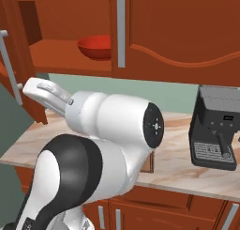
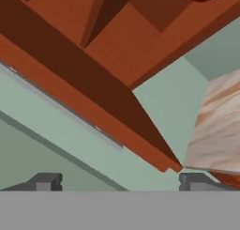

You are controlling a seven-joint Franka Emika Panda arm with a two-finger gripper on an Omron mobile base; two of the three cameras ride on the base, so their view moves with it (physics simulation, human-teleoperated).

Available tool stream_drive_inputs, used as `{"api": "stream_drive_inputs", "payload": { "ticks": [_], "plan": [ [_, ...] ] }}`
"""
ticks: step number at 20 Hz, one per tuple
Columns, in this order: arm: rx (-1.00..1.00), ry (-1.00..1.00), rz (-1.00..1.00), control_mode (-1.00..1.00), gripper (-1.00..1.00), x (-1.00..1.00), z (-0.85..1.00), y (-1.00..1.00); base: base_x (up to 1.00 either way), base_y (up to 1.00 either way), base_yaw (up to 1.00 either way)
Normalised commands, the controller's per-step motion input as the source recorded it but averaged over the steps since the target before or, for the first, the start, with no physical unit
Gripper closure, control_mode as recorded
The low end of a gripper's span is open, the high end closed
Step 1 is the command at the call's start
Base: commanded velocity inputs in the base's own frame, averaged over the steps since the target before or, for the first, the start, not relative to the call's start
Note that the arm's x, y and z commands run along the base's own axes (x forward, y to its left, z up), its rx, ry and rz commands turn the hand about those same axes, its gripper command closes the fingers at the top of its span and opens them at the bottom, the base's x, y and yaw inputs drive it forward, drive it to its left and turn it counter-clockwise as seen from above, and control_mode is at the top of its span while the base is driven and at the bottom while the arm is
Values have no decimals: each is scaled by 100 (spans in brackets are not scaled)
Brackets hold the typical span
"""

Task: Open the cabinet. Place the bowl and condiment on the counter. Then place the lime and garlic on the cutting board.

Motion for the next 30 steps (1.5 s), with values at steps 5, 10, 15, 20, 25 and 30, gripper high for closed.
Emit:
{"api": "stream_drive_inputs", "payload": {
  "ticks": [5, 10, 15, 20, 25, 30],
  "plan": [
    [2, 11, 0, -100, -100, 40, 0, 9, 0, 0, 0],
    [7, 11, 0, -100, -100, 34, 0, 0, 0, 0, 0],
    [6, 12, 0, -100, -100, 30, 0, 0, 0, 0, 0],
    [1, 17, 0, -100, -100, 30, 0, 12, 0, 0, 0],
    [6, 19, 0, -100, -100, 40, 0, 9, 0, 0, 0],
    [11, 17, 0, -100, -100, 34, 0, 0, 0, 0, 0]
  ]
}}
